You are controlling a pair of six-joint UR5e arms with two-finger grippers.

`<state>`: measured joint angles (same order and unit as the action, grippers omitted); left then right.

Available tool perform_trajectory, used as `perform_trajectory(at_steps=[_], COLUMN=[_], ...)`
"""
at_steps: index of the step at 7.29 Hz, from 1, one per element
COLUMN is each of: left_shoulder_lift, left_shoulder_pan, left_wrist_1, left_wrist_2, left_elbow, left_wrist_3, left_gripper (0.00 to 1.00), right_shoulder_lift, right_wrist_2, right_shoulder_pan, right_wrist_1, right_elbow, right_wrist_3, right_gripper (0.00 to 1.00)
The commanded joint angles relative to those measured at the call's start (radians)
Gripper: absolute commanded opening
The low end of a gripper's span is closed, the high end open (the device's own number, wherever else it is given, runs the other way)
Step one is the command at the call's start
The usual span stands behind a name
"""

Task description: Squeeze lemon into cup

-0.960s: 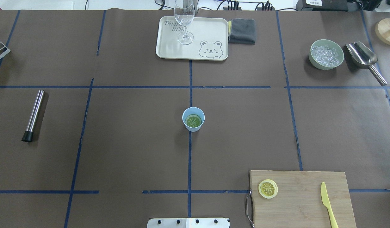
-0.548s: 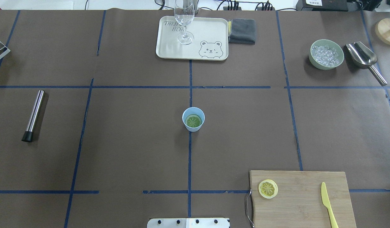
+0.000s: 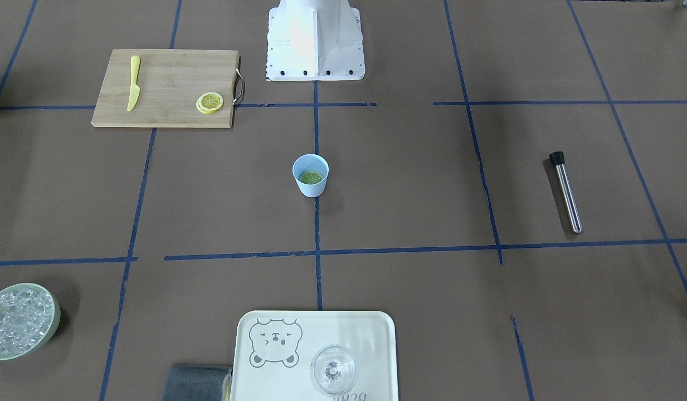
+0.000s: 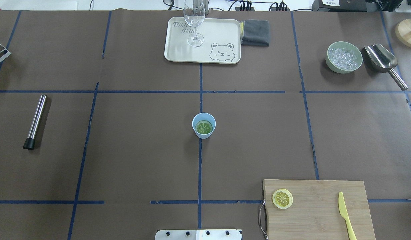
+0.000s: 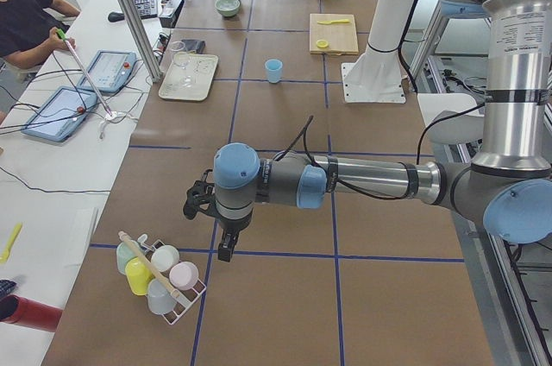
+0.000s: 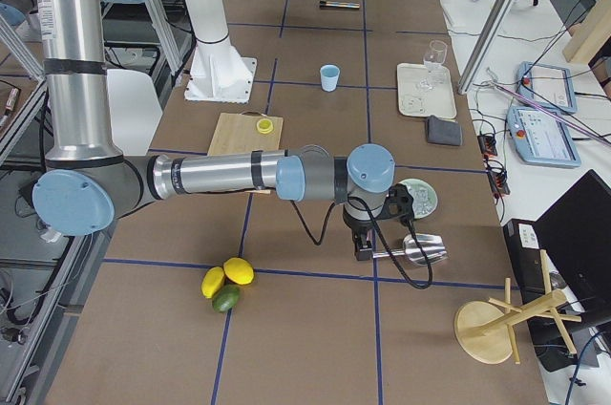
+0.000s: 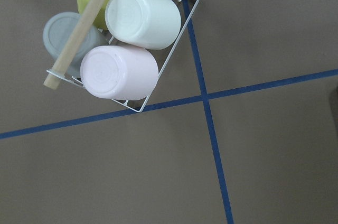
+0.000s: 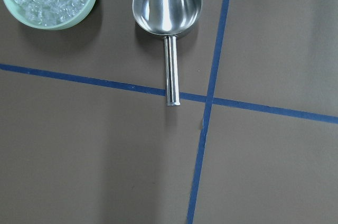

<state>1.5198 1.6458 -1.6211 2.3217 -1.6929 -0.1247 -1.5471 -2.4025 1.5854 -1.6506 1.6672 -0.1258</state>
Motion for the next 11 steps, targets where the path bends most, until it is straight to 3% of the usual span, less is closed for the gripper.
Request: perform_trajectory(at_steps=[1,11], left_shoulder_lift=[-0.001,0.002], left_shoulder_pan=[-0.006,-0.012], left_wrist_1=[-0.008,-0.006], left_wrist_2=[0.002,0.002], left_elbow=[0.001,0.001], left_wrist_3=[0.083,0.103], left_gripper=[1.0,1.0], right_shoulder_lift=[-0.016,-0.03], right_wrist_2=[-0.024,-0.027], right_shoulder_pan=[0.007,0.012], right_wrist_1=[0.0,0.0], right_elbow=[-0.001,0.003], right_wrist_3=[0.0,-0.001], right_gripper=[1.0,1.0])
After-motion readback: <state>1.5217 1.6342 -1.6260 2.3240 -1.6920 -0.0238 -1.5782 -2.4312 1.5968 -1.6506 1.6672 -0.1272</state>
